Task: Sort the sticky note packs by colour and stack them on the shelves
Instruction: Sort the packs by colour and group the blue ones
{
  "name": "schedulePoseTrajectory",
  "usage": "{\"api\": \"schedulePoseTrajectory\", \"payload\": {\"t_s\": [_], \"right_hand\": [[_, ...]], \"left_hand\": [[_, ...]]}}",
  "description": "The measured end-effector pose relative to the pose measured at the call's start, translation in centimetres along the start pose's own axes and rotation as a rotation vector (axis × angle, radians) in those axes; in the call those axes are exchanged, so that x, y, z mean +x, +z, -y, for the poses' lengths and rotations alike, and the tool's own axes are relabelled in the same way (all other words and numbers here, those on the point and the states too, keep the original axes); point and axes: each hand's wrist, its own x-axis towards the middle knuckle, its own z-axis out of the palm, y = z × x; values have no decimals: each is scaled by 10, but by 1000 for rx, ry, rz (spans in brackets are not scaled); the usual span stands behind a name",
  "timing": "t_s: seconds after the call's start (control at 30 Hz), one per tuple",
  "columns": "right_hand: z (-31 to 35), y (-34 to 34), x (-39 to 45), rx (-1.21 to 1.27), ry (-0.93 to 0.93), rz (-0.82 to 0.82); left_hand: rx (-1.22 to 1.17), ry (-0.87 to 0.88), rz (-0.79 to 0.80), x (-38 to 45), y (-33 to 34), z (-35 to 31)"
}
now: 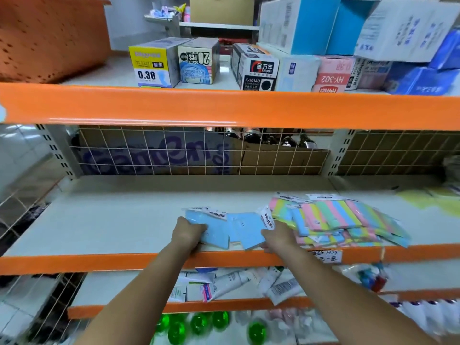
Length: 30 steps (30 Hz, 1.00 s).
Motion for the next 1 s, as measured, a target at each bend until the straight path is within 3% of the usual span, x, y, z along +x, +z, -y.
{"api": "schedulePoseTrajectory", "payload": {"t_s": [0.17,0.23,0.3,0.5,0.63,0.83,1.0], "right_hand": [[5,-11,-9,-70,32,34],[4,-12,-11,-116,11,-1],[3,-9,-12,-179,-32,-35],[9,-3,-17,-300,-34,46],[13,1,-19,-234,8,122],[13,5,-16,-187,56,115],[17,20,-18,-262,97,13]], "left_hand": [[349,-26,91,2,-12,-3],[646,-48,61,0,-15,-9],[784,-53,-16,0,-17,-10],[619,35,74,1,-11,-9],[609,52,122,3,-12,-7],[634,54,122,4,-11,-8],[686,44,129,5,-9,-7]]}}
